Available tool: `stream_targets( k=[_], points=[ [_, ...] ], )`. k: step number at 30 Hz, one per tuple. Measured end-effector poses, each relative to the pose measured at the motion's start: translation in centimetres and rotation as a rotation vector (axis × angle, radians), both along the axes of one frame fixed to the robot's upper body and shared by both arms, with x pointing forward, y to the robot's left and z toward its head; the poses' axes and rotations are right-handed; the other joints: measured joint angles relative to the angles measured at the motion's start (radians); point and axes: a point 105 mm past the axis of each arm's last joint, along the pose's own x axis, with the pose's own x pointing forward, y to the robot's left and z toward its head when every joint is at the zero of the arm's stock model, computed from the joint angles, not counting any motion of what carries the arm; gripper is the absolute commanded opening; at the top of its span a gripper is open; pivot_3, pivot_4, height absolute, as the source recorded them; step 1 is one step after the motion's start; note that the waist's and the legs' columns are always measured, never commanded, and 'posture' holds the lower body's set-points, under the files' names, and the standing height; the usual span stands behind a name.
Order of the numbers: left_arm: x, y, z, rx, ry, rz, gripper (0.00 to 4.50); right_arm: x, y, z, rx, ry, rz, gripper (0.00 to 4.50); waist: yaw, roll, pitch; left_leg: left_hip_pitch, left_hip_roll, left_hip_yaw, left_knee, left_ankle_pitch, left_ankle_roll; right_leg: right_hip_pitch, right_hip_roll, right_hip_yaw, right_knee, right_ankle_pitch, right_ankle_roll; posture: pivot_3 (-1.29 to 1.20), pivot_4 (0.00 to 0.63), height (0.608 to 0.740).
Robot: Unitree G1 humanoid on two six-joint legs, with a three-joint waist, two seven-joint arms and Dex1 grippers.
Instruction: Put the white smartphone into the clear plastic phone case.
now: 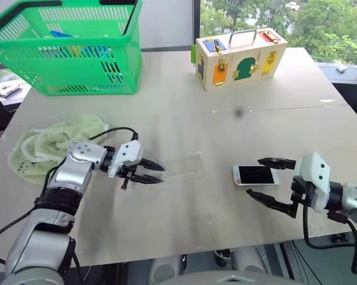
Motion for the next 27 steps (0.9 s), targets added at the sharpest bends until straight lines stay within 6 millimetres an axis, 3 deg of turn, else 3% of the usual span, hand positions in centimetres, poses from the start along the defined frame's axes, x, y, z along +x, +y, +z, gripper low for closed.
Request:
stream_targets(
  k=[3, 8, 11, 15, 19, 23, 27],
  points=[
    [-0.7, -1.1, 1.6, -0.098, 0.031, 0.075, 4.42, 0.0, 0.0, 0.0, -0.002, -0.002, -0.002, 4.50, -0.002, 0.000, 0.000, 0.001, 0.000, 0.000, 0.000, 0.000, 0.000, 0.000, 0.000, 0.001, 0.000, 0.000, 0.000, 0.00, 0.150, 0.740],
    [-2.5, -2.9, 2.1, -0.101, 0.088, 0.117, 4.42, 0.2, 0.1, 0.3, -0.004, -0.016, 0.001, 4.50, 0.000, 0.000, 0.000, 0.002, 0.001, 0.000, 0.000, 0.000, 0.000, 0.000, 0.001, 0.001, 0.001, 0.000, 0.000, 0.00, 0.150, 0.740],
    [-2.0, -4.0, 2.2, -0.077, 0.090, 0.200, 4.42, 0.4, 0.3, 0.5, -0.005, -0.028, 0.011, 4.50, 0.004, 0.000, 0.000, 0.002, -0.001, -0.002, 0.000, 0.000, 0.000, 0.001, 0.001, 0.001, 0.002, 0.000, 0.000, 0.00, 0.150, 0.740],
    [-0.5, -6.9, 2.2, -0.048, 0.134, 0.362, 4.42, 0.6, 0.1, 0.3, -0.021, -0.025, -0.005, 4.50, 0.007, 0.000, 0.000, 0.002, -0.003, -0.002, 0.001, 0.000, 0.000, 0.001, 0.001, 0.004, 0.002, 0.000, 0.000, 0.00, 0.150, 0.740],
    [0.6, -8.8, 0.9, 0.087, 0.189, 0.531, 4.42, 0.4, -0.3, -0.3, -0.036, -0.008, -0.026, 4.50, 0.001, -0.001, 0.000, 0.002, -0.004, -0.001, 0.001, 0.000, 0.000, 0.001, 0.003, 0.005, 0.002, 0.000, 0.001, 0.00, 0.150, 0.740],
    [0.3, -10.3, 1.3, 0.095, 0.295, 0.539, 4.42, 0.3, -0.4, -0.4, -0.041, -0.005, -0.037, 4.50, -0.002, -0.001, 0.000, 0.003, -0.004, -0.002, 0.001, 0.000, 0.000, 0.001, 0.004, 0.005, 0.004, 0.000, 0.001, 0.00, 0.150, 0.740],
    [0.1, -10.2, 1.0, 0.138, 0.289, 0.533, 4.42, 0.1, -0.4, -0.5, -0.047, -0.003, -0.044, 4.50, -0.002, -0.001, 0.000, 0.004, -0.004, -0.004, 0.001, 0.000, 0.000, 0.001, 0.005, 0.006, 0.006, 0.000, 0.000, 0.00, 0.150, 0.740]
  ],
)
